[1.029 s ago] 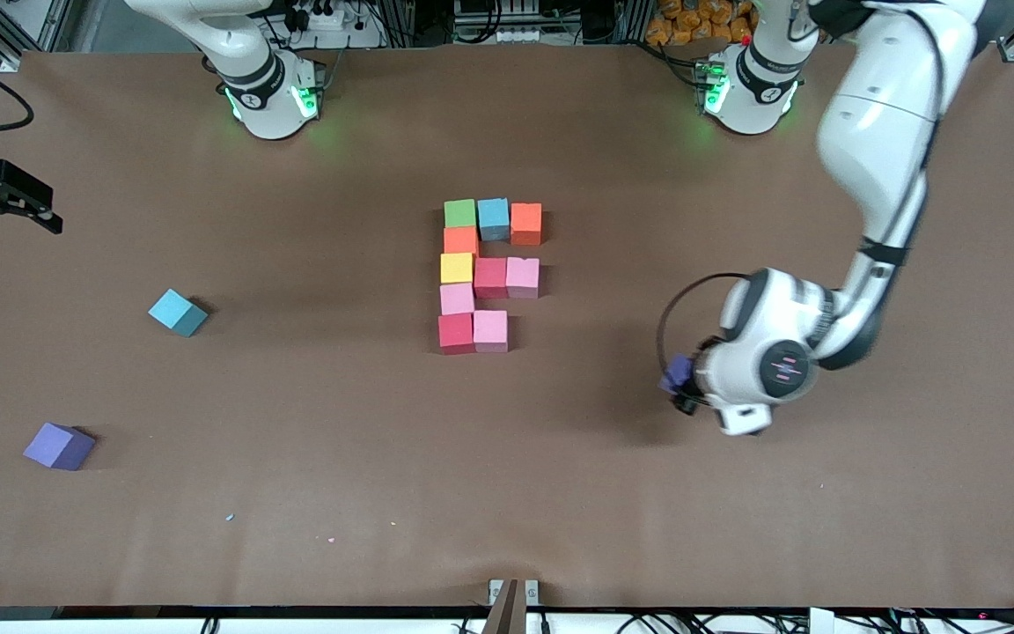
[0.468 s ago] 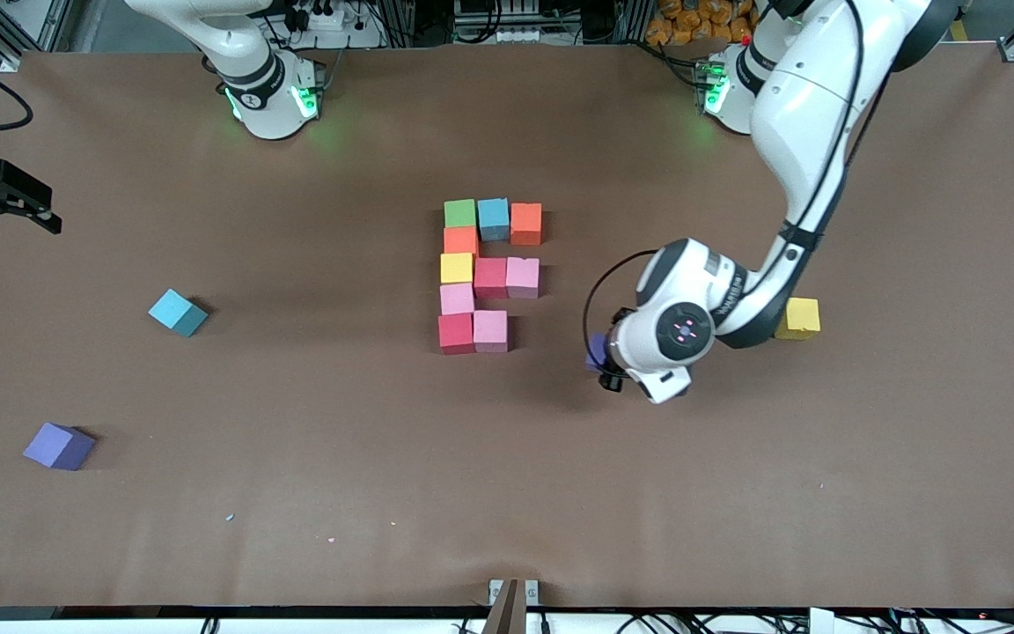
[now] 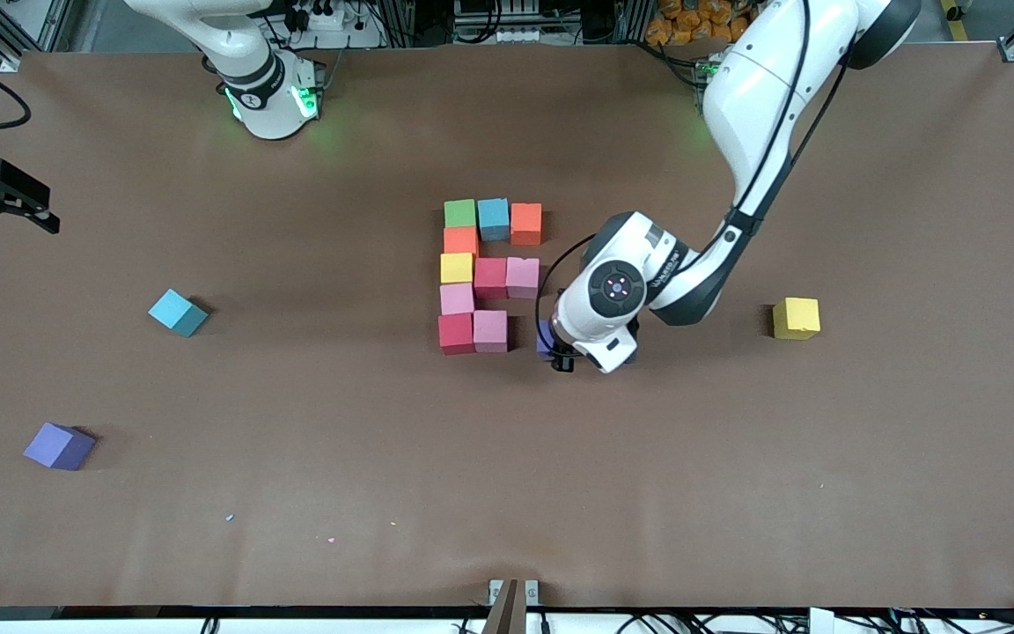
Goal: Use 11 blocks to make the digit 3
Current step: 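Carry the blue-violet cube with the left gripper to the digit, then lower the blue-violet cube beside the light pink cube and open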
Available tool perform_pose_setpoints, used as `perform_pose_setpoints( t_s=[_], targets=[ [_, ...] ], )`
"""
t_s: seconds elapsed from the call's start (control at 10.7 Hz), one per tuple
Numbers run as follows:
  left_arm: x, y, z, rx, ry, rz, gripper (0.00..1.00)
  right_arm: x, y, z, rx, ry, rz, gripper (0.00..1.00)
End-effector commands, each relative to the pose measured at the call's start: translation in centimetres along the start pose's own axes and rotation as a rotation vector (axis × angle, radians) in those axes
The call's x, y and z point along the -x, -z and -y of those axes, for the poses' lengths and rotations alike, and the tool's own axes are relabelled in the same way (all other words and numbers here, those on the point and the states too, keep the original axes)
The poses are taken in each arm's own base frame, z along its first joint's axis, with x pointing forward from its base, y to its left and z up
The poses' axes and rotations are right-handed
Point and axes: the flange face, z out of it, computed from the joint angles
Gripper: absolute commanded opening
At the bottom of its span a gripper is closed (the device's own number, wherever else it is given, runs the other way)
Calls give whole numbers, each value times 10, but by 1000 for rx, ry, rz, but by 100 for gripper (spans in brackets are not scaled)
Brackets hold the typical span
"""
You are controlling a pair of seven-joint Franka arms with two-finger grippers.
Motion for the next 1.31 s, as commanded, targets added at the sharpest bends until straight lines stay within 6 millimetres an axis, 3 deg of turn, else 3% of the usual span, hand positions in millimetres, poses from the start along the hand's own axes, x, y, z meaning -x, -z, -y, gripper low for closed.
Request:
perform_pose_setpoints(
  t_s=[0.0, 0.65, 1.22],
  targets=[
    [11, -6, 3, 27, 60, 32, 0, -2, 4, -4, 16, -12, 10, 100],
    [28, -31, 12, 47, 136, 64, 0, -2, 4, -4, 16, -12, 10, 100],
    [29, -35, 18, 37, 113, 48, 0, -2, 4, -4, 16, -12, 12, 100]
  ],
)
